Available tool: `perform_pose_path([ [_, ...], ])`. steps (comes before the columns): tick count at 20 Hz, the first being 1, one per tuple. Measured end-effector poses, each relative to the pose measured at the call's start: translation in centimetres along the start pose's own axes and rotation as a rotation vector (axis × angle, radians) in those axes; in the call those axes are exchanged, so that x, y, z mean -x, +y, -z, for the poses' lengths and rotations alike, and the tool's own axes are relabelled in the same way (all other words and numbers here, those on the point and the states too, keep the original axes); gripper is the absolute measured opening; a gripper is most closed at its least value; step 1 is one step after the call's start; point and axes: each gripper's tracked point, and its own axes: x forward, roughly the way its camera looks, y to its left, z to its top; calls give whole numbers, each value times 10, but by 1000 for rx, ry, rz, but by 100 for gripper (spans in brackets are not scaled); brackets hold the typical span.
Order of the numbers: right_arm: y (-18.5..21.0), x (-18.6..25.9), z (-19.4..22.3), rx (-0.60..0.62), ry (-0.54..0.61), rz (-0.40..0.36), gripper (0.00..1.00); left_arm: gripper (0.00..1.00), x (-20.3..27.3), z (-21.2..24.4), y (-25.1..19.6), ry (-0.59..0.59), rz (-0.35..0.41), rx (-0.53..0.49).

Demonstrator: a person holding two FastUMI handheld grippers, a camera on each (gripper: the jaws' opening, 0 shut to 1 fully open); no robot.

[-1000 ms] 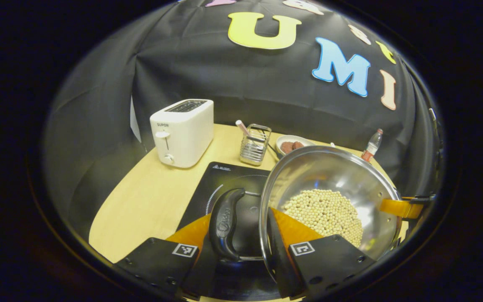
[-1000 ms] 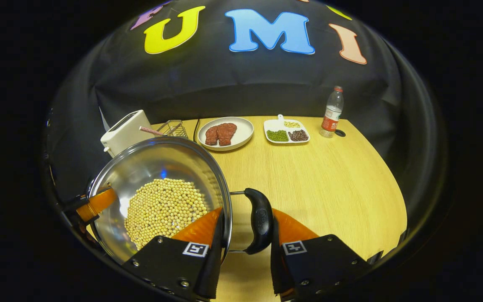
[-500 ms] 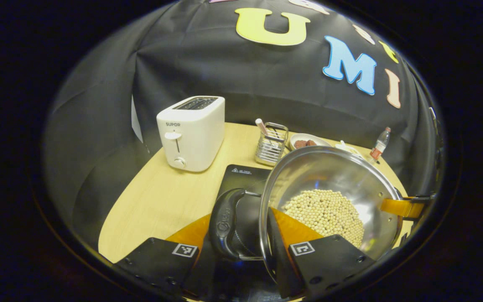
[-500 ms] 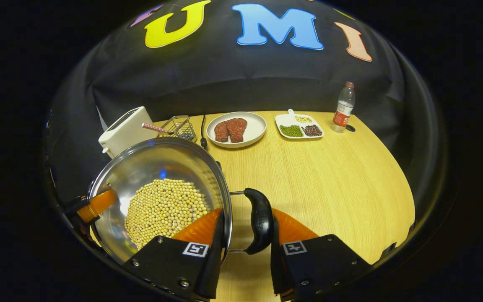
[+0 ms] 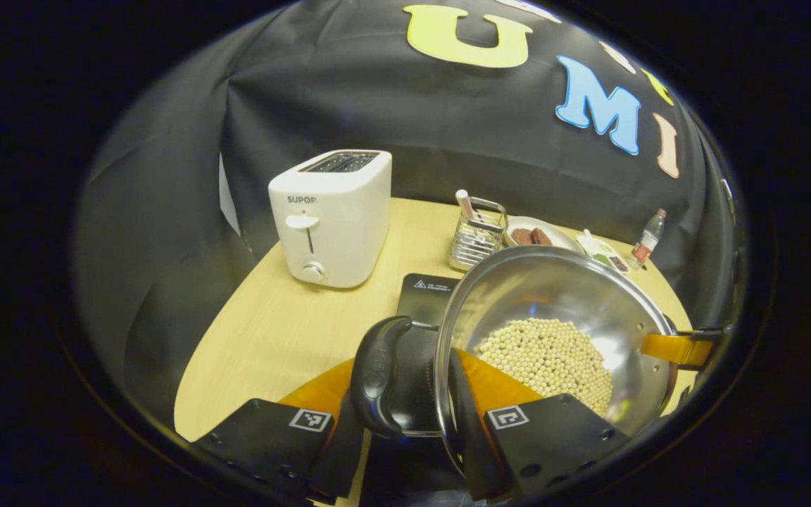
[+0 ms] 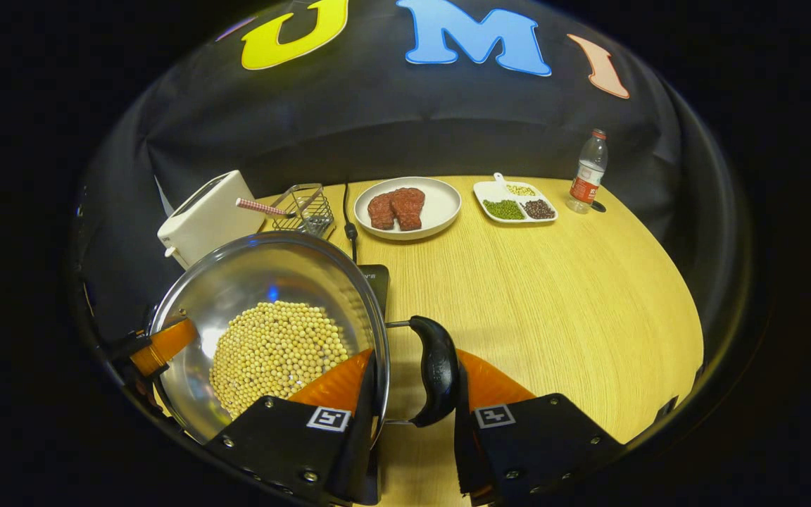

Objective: First push the handle of the pot to place it horizontally, then grasp the pot with both hands and set it on the induction cooktop.

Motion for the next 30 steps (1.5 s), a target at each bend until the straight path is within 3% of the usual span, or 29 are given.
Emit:
perform_pose_path([
  [1, 1, -1, -1, -2, -2, 1, 49, 66, -2, -1, 2, 0, 0, 1],
  [2, 3, -1, -2, -4, -5, 4, 49, 63, -3, -1, 3, 0, 3, 0],
  [4, 4, -1, -3, -6, -6, 8, 49, 66, -7, -5, 3, -1, 7, -1],
  [5, 4, -2, -4, -9, -5, 10, 49, 63, -8, -5, 2, 0, 9, 1],
  [14, 3, -4, -6, -13, -12, 10, 51, 65, -13, -5, 7, -8, -5, -5],
  [15, 2, -4, -8, -10, -15, 9, 53, 70, -13, -5, 7, -13, -11, -10],
  [16, 2, -2, -8, -8, -19, 5, 54, 67, -14, -6, 7, -19, -16, -11],
  [17, 4, -4, -7, -12, -25, -2, 51, 73, -14, -5, 8, -22, -20, -11],
  [18, 7, -2, -8, -20, -34, -14, 58, 70, -13, -6, 8, -24, -24, -12],
  [20, 11, 0, -16, -28, -62, -43, 63, 77, -11, -7, 5, -30, -25, -26],
  [23, 5, 5, -24, -13, -108, -19, 99, 89, -7, -15, 7, -72, -55, -40],
  [24, 3, 8, -25, -11, -114, -12, 94, 94, -7, -18, 9, -79, -72, -46],
  [25, -1, 11, -25, -11, -121, -7, 99, 100, -2, -22, 10, -88, -86, -56],
  [30, -18, 41, -45, -29, -213, -24, 99, 98, 39, -53, -6, -203, -110, -120],
])
